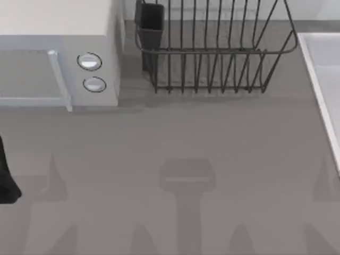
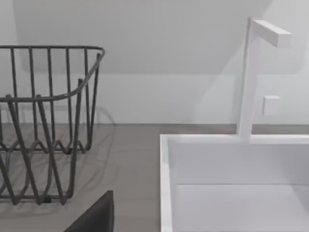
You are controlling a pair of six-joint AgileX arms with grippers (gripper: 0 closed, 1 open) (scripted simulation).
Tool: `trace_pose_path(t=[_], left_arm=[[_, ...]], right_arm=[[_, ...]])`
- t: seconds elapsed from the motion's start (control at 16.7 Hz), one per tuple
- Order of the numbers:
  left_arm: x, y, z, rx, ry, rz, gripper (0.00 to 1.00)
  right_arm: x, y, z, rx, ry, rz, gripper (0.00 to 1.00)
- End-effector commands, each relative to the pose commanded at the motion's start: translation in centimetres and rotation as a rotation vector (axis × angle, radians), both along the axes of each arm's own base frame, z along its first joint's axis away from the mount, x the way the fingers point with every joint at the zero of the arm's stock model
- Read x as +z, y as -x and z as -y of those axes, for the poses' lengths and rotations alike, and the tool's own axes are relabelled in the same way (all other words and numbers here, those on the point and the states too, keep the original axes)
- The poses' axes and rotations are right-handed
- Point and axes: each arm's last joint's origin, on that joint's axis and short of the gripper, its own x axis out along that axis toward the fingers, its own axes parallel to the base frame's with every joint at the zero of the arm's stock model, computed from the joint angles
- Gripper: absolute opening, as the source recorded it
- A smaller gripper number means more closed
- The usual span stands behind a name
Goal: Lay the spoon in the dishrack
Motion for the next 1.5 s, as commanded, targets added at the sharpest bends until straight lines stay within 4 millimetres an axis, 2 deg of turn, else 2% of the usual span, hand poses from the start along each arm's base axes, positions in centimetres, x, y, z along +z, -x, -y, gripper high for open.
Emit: trace_pose_path(t=[0.18,0.36,0.54,0.78,0.96,1.14,1.32,1.5], left_arm=[[0.0,0.0,0.0,0.0,0.0,0.0,1.0],[0.0,0.0,0.0,0.0,0.0,0.0,1.0],[0.0,0.0,0.0,0.0,0.0,0.0,1.0],[0.0,0.0,0.0,0.0,0.0,0.0,1.0],[0.0,0.0,0.0,0.0,0.0,0.0,1.0],[0.0,0.0,0.0,0.0,0.0,0.0,1.0],[0.0,0.0,0.0,0.0,0.0,0.0,1.0],[0.0,0.0,0.0,0.0,0.0,0.0,1.0]], right_arm=[[0.1,0.0,0.1,-0.005,0.01,-0.01,1.0],[1.0,-0.2,0.5,-0.044,0.102,-0.097,1.0],[2.4,-0.9,1.3,-0.082,0.277,-0.272,1.0],[3.9,-2.7,3.2,-0.032,0.594,-0.626,1.0],[4.3,-4.6,5.3,0.132,0.805,-0.915,1.0],[4.2,-6.3,7.8,0.366,0.921,-1.145,1.0],[3.9,-7.7,10.5,0.608,0.964,-1.283,1.0],[3.6,-8.8,13.0,0.821,0.989,-1.332,1.0]])
